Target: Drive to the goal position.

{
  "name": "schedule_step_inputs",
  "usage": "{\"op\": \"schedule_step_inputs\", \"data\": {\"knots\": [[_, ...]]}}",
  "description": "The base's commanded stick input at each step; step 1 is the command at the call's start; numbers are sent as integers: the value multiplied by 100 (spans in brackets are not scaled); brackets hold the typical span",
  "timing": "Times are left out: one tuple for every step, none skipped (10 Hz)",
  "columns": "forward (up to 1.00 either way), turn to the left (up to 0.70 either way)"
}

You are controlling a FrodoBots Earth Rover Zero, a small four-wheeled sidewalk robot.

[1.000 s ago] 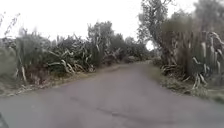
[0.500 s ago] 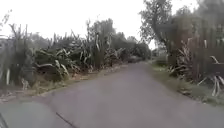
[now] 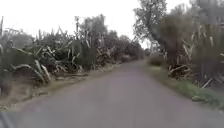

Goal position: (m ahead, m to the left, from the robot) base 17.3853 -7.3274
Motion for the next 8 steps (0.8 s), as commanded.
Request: {"op": "schedule_step_inputs", "data": {"knots": [[100,-3],[100,0],[100,0],[100,0],[100,0],[100,0],[100,0],[100,0]]}}
